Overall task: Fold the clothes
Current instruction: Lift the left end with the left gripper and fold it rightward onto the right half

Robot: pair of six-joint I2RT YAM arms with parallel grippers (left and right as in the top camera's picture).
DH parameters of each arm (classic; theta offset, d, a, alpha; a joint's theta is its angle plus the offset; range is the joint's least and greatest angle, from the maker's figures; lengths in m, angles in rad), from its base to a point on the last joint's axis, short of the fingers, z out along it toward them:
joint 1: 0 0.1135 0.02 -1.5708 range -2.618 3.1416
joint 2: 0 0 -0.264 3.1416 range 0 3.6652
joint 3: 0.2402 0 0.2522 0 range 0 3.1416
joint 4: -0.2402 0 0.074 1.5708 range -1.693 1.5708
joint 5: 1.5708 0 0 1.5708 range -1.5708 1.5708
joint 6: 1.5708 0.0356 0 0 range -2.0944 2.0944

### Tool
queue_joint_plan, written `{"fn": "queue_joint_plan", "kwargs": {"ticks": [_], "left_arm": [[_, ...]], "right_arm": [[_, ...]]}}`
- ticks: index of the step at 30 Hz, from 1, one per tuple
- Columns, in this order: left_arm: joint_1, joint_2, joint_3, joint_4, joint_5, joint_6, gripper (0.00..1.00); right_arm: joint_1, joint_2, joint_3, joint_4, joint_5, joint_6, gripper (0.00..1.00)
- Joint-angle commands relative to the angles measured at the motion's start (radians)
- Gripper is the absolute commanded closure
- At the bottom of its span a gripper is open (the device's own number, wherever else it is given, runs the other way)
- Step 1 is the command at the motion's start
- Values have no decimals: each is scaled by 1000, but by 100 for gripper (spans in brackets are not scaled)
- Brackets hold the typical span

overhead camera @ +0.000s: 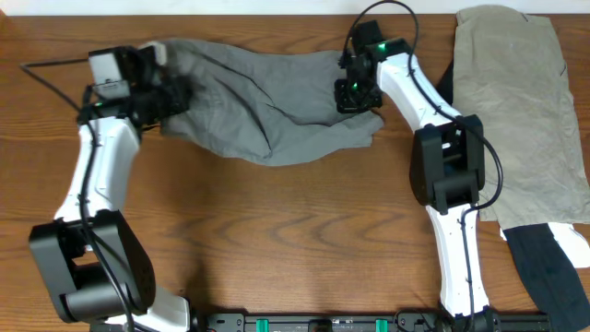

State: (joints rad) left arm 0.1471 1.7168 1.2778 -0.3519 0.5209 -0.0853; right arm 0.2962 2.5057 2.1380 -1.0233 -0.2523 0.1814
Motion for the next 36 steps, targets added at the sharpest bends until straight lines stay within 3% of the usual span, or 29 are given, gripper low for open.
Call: {"fn": "queue_joint_plan", "kwargs": {"ticks": [1, 17, 28, 34, 35, 36], "left_arm": [[-104, -5, -1, 10, 18, -5, 94], [-473, 29, -1, 177, -163, -5, 94], [-525, 166, -1, 343, -174, -119, 94], [-529, 175, -1, 378, -174, -121, 93], [-531, 175, -1, 385, -174, -124, 85], [-534, 175, -1, 390, -174, -124, 59]], "right_arm": [[14, 32, -7, -2, 19, 6, 99], [11, 32, -8, -2, 16, 5, 99], [10, 32, -8, 24, -26, 24, 99], [10, 32, -8, 26, -26, 27, 99], [10, 32, -8, 27, -26, 27, 99], [10, 32, -8, 27, -27, 27, 99]]}}
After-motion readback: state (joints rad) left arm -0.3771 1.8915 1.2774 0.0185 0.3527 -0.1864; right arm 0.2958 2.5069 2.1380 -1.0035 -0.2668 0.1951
